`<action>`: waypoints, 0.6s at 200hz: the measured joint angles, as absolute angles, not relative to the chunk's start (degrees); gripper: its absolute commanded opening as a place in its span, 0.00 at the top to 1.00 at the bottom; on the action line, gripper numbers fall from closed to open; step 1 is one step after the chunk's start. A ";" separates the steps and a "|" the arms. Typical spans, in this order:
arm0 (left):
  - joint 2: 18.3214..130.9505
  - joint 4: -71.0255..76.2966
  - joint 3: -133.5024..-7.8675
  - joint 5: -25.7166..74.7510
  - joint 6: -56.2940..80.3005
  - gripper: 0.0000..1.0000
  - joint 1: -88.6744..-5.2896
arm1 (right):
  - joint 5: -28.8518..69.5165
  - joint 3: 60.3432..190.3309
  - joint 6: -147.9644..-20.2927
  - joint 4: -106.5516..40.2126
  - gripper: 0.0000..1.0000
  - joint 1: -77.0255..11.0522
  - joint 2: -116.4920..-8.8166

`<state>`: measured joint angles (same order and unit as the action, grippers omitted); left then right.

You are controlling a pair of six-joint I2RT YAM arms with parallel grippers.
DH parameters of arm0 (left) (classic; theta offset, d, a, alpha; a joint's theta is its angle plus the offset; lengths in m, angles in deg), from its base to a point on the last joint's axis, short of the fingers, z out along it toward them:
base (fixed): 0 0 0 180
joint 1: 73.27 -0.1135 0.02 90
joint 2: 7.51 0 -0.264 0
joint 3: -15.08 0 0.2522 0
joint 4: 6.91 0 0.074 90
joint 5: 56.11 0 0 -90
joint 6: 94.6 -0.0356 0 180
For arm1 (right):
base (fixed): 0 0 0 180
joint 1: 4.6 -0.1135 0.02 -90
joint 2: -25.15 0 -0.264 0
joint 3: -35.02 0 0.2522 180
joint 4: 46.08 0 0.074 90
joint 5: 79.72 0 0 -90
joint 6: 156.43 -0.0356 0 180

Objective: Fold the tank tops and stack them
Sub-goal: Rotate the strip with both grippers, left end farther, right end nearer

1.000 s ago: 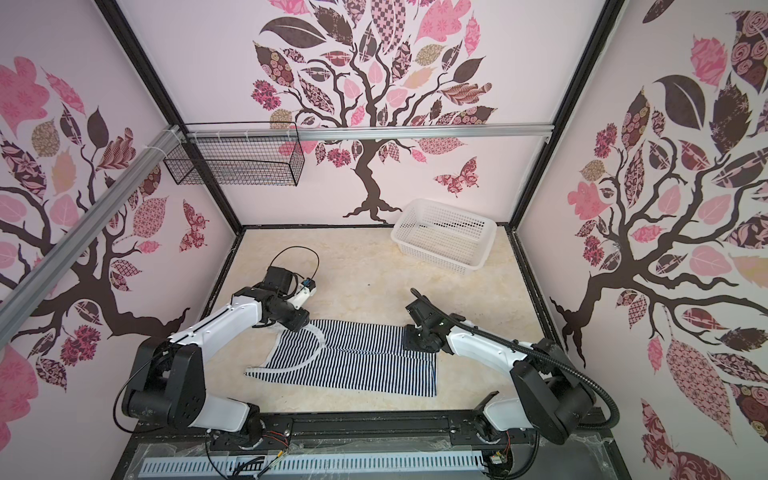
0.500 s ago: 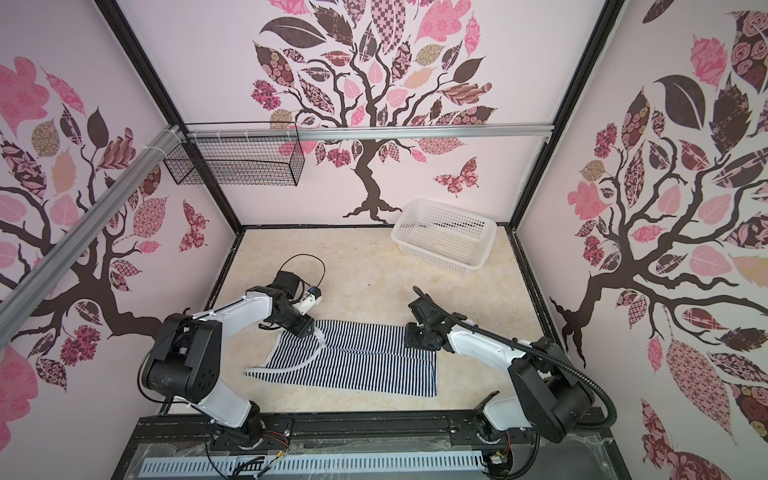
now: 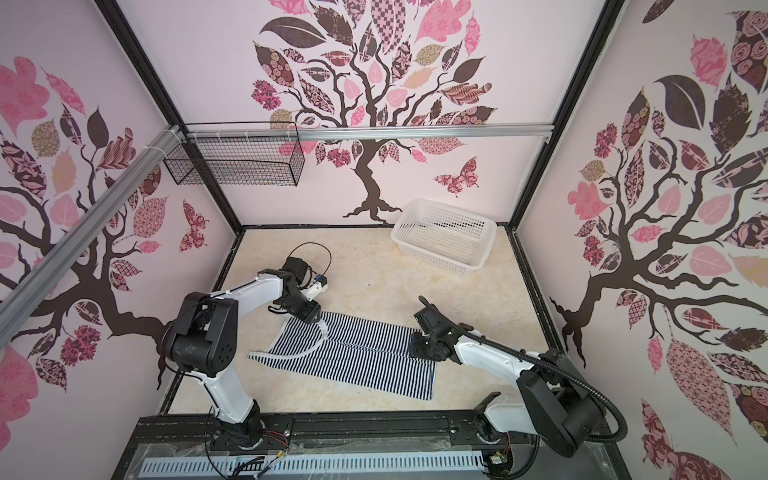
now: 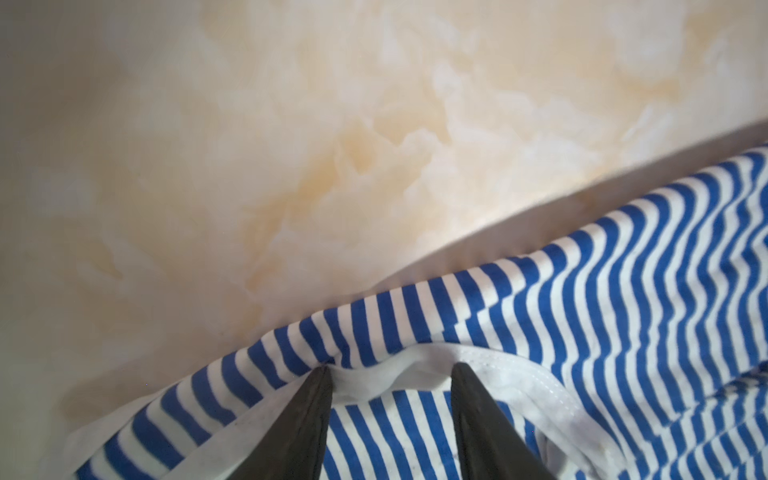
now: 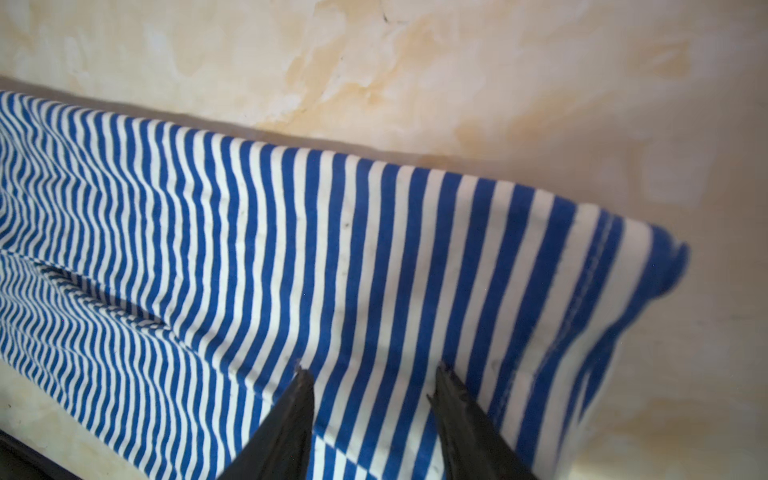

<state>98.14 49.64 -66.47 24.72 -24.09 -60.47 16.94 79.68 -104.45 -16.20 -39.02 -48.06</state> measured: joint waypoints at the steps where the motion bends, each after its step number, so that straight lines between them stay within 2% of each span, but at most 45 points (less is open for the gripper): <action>1: 98.49 49.77 -66.98 24.74 -24.07 0.49 -60.45 | 16.98 79.59 -104.58 -16.22 0.50 -39.02 -47.95; 89: 124.85 61.79 -107.72 23.63 -23.91 0.50 -58.59 | 18.40 75.70 -111.51 -21.62 0.51 -42.58 -44.76; 120: 133.33 65.33 -122.08 26.01 -24.00 0.50 -57.17 | 16.15 76.03 -115.07 -22.73 0.51 -47.50 -45.86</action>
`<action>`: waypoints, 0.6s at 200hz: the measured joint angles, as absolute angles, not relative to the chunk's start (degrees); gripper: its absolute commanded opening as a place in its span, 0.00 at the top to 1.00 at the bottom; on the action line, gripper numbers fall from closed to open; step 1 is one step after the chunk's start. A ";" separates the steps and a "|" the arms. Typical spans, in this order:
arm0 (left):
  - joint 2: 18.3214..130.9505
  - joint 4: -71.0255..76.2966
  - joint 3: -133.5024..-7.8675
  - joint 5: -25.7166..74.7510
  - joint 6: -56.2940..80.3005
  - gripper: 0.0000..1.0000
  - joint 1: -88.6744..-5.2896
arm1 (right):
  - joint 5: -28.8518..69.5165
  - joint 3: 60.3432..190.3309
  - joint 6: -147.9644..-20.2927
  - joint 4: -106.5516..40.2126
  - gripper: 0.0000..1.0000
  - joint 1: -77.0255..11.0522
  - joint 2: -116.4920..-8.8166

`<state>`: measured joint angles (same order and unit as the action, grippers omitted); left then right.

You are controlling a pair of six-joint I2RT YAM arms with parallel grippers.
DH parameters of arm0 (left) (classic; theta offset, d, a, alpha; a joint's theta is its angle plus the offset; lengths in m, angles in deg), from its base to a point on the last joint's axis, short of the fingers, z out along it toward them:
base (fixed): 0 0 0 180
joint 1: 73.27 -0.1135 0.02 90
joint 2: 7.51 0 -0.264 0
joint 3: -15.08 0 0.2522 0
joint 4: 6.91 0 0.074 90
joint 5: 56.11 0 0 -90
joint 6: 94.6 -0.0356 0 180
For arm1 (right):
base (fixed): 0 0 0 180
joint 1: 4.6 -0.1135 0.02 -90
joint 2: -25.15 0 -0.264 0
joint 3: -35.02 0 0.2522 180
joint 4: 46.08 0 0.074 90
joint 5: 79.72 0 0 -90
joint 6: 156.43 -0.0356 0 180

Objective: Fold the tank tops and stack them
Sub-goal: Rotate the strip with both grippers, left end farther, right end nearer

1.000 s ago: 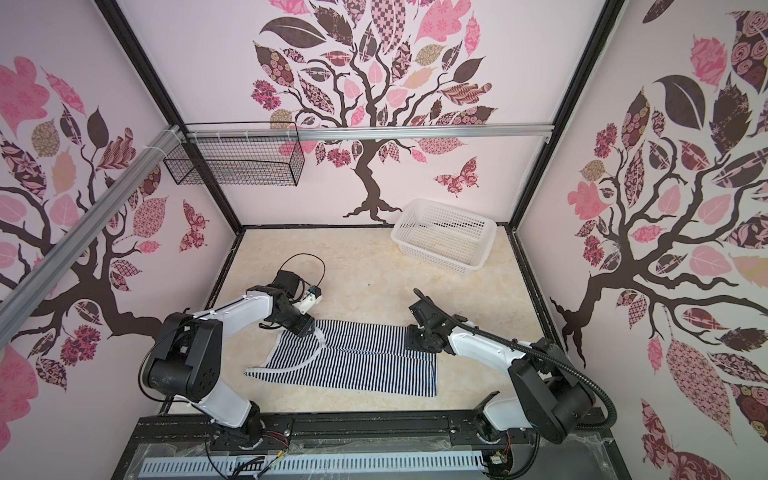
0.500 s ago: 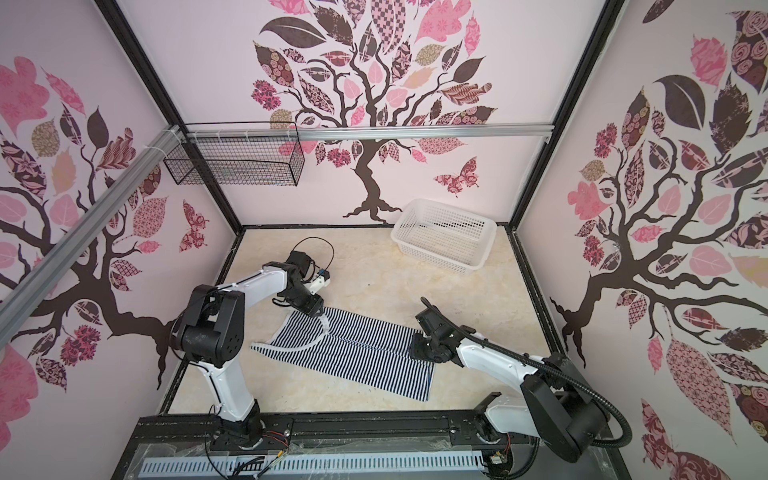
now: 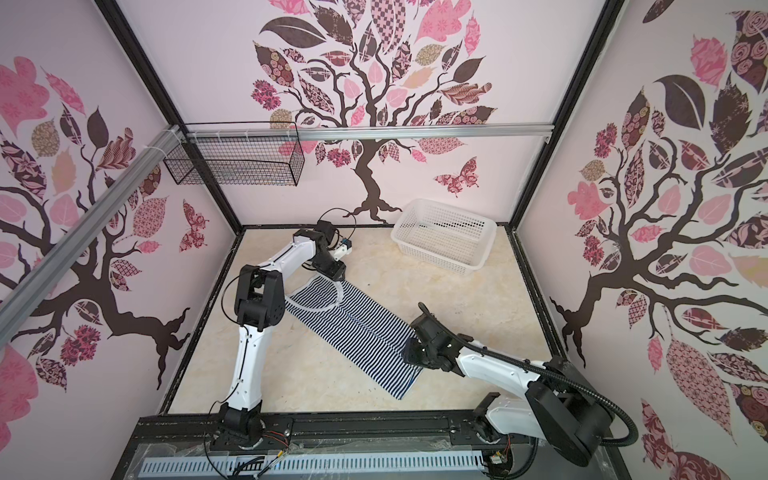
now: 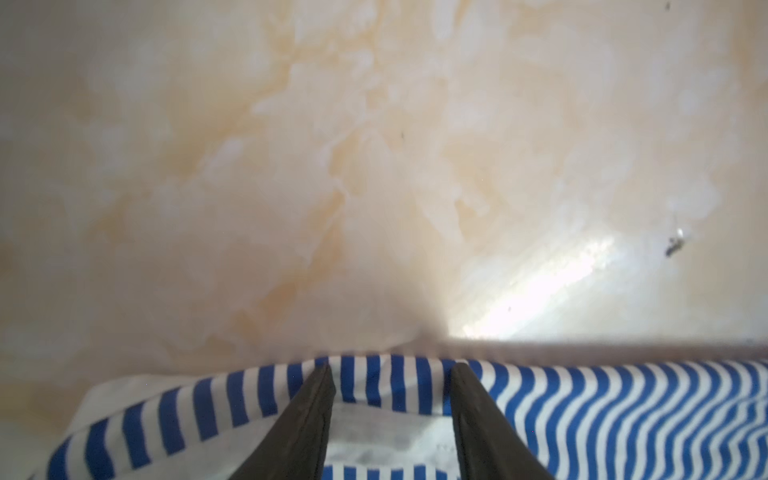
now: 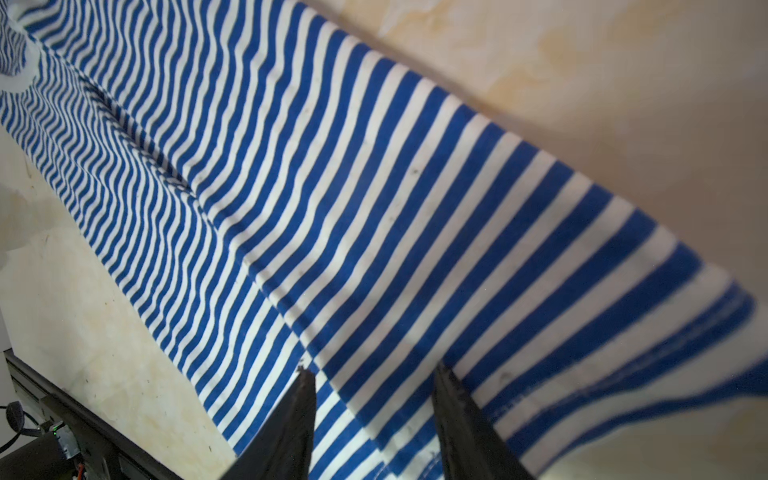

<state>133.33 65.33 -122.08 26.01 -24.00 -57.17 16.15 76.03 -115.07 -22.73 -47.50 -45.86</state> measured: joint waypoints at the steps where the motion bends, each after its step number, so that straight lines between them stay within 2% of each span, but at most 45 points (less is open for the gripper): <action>1: 133.46 65.46 -122.34 26.07 -24.00 0.50 -57.15 | 16.06 76.07 -115.18 -22.76 0.51 -47.67 -45.90; 39: 140.63 68.59 -135.26 28.96 -24.26 0.49 -56.39 | 12.69 81.03 -119.88 -24.72 0.51 -58.43 -52.94; 67: 141.52 69.79 -137.31 30.42 -24.57 0.50 -56.52 | 10.82 85.03 -122.48 -25.77 0.51 -63.78 -57.86; 88: 138.05 68.18 -131.43 30.45 -24.57 0.50 -56.93 | 10.42 85.45 -123.66 -25.62 0.49 -65.07 -58.05; 120: 126.77 66.49 -119.94 29.53 -24.13 0.49 -58.29 | 9.63 87.11 -123.38 -22.08 0.46 -65.22 -56.78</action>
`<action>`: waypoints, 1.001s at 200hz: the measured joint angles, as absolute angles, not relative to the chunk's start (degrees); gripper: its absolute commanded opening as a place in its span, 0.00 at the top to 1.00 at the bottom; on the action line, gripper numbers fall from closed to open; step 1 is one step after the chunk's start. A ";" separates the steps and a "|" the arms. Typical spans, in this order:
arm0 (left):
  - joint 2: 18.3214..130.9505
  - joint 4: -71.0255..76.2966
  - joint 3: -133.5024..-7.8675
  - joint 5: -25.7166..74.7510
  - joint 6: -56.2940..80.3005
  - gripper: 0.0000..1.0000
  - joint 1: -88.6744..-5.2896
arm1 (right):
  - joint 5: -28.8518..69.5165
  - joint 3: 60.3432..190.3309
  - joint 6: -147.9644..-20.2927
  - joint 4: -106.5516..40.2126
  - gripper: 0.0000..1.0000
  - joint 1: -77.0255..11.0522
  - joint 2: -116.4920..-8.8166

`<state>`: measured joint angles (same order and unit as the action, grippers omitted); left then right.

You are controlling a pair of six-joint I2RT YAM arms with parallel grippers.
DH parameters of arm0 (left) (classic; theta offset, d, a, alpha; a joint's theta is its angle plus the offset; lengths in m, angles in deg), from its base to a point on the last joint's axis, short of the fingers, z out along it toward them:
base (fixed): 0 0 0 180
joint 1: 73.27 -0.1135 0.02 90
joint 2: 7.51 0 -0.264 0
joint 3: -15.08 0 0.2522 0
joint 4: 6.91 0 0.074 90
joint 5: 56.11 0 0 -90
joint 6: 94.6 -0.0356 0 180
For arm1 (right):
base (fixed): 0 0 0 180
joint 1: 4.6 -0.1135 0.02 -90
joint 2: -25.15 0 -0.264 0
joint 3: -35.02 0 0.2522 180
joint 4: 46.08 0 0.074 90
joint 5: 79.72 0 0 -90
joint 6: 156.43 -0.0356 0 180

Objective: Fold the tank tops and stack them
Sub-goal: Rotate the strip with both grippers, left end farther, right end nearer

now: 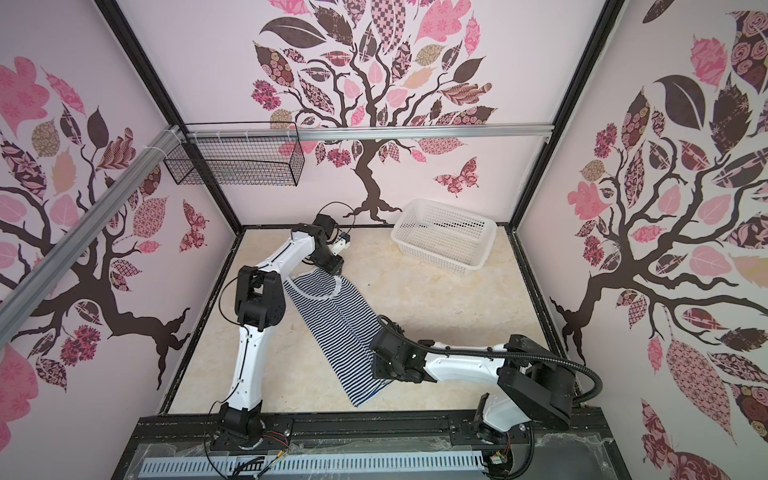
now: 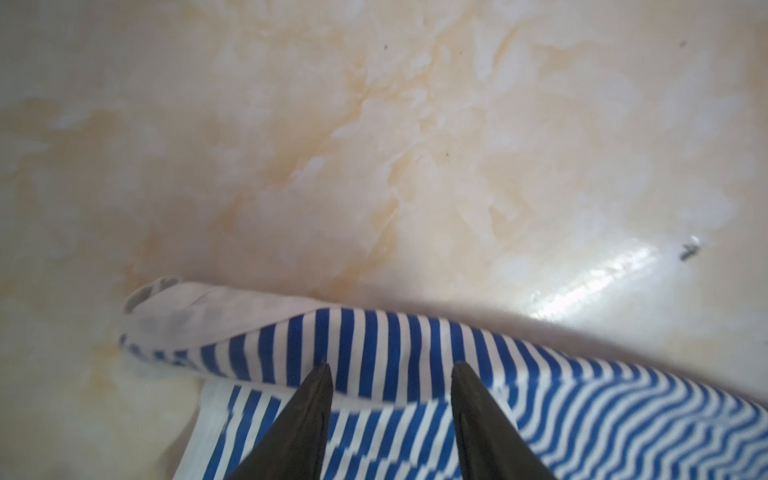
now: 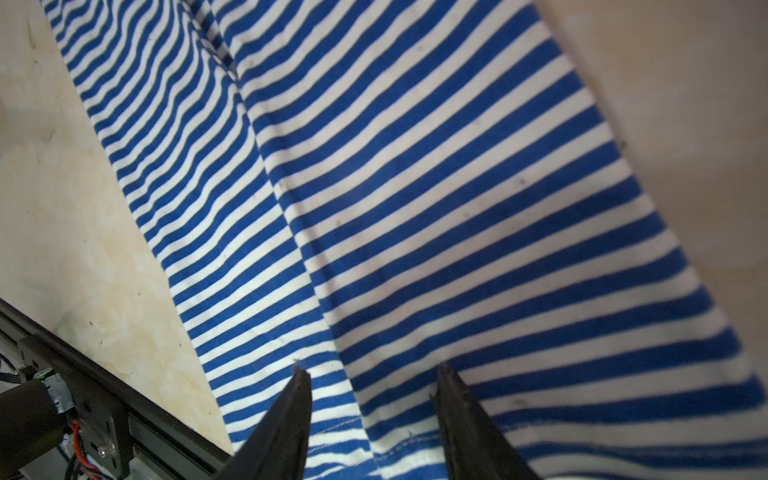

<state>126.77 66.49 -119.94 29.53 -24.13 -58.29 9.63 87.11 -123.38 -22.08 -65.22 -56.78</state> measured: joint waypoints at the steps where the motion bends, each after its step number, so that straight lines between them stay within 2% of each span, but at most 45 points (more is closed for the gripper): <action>1: 126.22 66.43 -119.59 29.40 -24.11 0.49 -58.38 | 9.63 87.15 -123.38 -21.99 0.46 -65.22 -56.72; 44: 104.67 60.59 -103.87 26.27 -22.95 0.49 -60.71 | 8.39 92.86 -121.26 -18.39 0.44 -65.22 -54.90; 72: 96.22 57.27 -90.93 26.12 -23.32 0.49 -60.41 | 6.75 94.67 -118.90 -16.11 0.47 -65.11 -54.82; 126: 94.53 53.79 -71.13 27.87 -24.55 0.50 -60.02 | 5.74 94.04 -112.62 -12.55 0.56 -58.56 -53.20; 200: 97.35 49.38 -69.45 29.11 -24.18 0.51 -60.06 | 7.19 90.89 -108.95 -13.40 0.70 -56.22 -51.98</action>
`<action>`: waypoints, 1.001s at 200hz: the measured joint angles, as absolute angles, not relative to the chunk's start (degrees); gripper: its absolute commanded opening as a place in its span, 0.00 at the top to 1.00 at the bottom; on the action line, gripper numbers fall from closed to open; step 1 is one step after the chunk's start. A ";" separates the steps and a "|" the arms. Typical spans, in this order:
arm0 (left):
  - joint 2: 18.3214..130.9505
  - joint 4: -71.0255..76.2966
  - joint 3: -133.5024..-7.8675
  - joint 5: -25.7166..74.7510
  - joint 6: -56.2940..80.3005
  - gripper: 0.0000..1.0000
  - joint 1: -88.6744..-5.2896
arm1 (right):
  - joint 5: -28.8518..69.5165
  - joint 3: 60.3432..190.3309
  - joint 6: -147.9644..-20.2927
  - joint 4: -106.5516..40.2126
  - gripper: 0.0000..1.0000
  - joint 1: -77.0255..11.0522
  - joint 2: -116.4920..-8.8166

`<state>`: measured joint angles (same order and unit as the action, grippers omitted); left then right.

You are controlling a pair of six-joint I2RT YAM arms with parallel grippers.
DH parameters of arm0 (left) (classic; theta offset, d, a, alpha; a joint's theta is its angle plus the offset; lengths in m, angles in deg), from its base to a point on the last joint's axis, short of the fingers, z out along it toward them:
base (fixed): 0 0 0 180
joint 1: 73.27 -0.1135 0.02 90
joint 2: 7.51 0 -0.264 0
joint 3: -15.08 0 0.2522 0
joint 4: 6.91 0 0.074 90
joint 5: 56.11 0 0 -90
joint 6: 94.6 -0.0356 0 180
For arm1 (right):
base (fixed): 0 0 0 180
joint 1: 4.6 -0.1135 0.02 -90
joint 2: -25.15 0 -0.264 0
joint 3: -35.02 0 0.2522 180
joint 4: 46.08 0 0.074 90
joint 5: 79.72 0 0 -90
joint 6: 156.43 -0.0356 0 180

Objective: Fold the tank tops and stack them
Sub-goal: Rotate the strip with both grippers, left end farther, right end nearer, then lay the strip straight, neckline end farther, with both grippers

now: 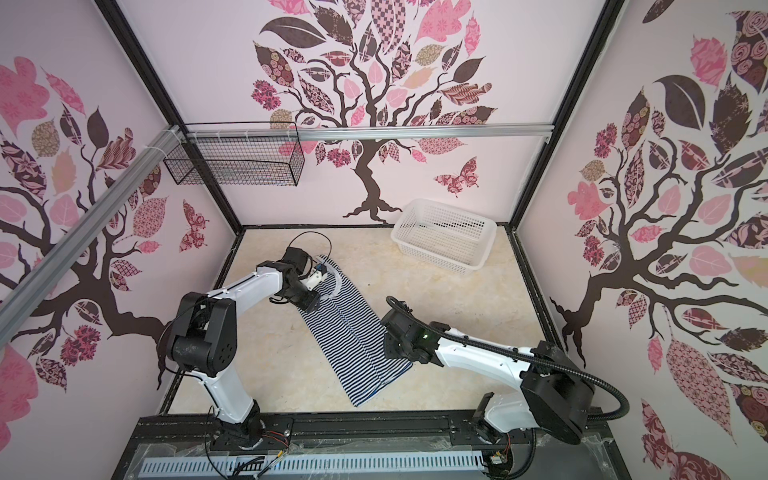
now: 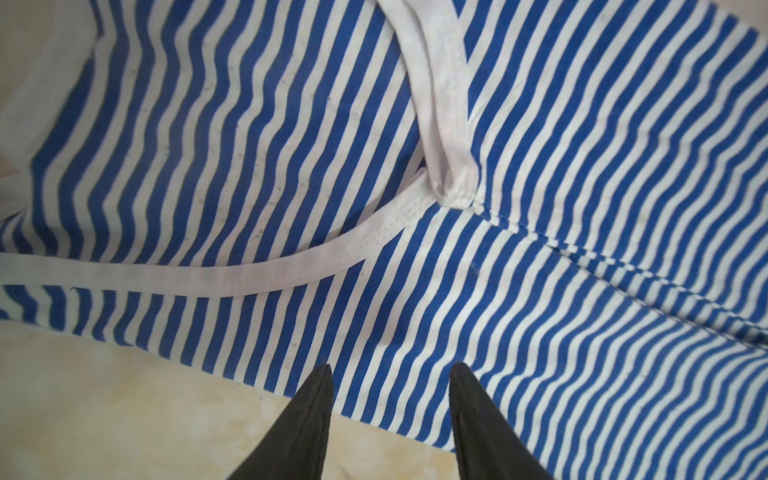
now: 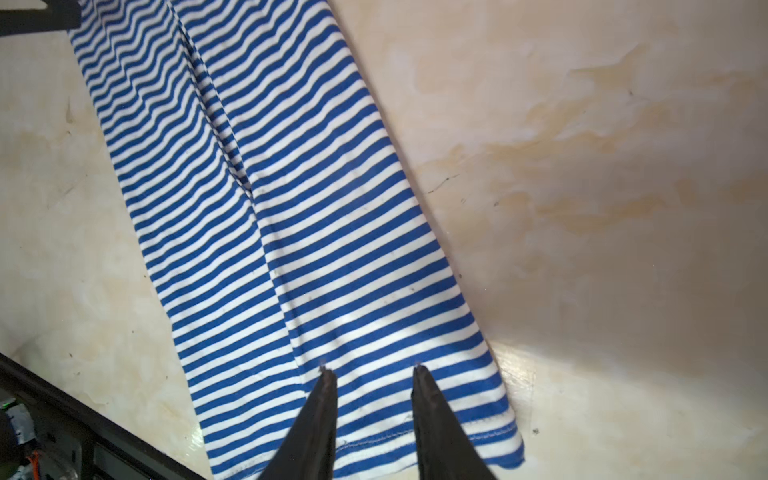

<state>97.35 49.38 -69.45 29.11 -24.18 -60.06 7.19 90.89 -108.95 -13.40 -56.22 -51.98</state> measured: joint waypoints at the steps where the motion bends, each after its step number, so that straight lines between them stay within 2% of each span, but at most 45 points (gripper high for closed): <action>1: 97.46 49.38 -69.45 29.11 -24.18 0.51 -60.06 | 7.21 90.83 -108.95 -13.42 0.70 -56.22 -51.98; 128: 102.58 49.82 -71.52 30.86 -24.13 0.54 -60.04 | 9.90 86.52 -109.08 -17.97 0.72 -56.22 -57.02; 200: 111.95 55.54 -85.69 31.95 -24.64 0.56 -59.91 | 11.86 84.49 -112.34 -21.99 0.72 -57.31 -56.89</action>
